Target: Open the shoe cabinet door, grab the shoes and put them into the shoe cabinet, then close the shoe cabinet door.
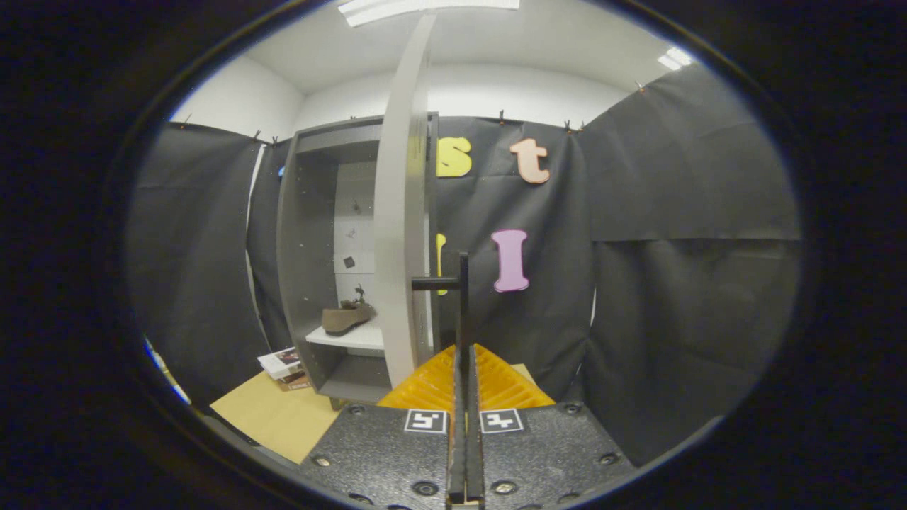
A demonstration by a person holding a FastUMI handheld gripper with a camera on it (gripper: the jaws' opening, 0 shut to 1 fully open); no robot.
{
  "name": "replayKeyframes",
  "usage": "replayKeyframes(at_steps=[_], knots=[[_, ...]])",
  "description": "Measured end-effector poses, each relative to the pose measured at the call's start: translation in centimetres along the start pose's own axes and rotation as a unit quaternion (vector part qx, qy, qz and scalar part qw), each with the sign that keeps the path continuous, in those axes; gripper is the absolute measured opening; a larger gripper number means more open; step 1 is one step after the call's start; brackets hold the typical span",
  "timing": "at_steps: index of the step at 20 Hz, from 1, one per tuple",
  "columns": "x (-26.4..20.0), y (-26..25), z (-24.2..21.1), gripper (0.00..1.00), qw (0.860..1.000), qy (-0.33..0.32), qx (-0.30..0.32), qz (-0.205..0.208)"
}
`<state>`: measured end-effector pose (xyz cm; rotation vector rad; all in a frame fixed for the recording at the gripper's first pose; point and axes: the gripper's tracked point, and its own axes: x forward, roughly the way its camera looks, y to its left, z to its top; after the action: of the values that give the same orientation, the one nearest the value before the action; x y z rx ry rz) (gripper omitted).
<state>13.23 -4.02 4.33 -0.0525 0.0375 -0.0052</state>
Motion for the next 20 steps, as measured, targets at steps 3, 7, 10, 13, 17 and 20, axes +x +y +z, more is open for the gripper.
replayKeyframes(at_steps=[3,7,10,13,17,20], knots=[[-4.3,2.2,0.4,0.04,0.999,-0.038,0.003,0.003],[-8.4,5.2,0.1,0.48,0.997,-0.068,-0.005,-0.024],[-10.9,6.3,0.4,0.88,0.991,-0.105,-0.036,-0.074],[-11.0,8.9,-1.0,1.0,0.989,-0.118,-0.038,-0.085],[-9.2,12.9,-4.3,1.0,0.995,-0.089,-0.004,-0.035],[-6.7,14.8,-7.0,1.0,0.997,-0.07,-0.009,-0.018]])
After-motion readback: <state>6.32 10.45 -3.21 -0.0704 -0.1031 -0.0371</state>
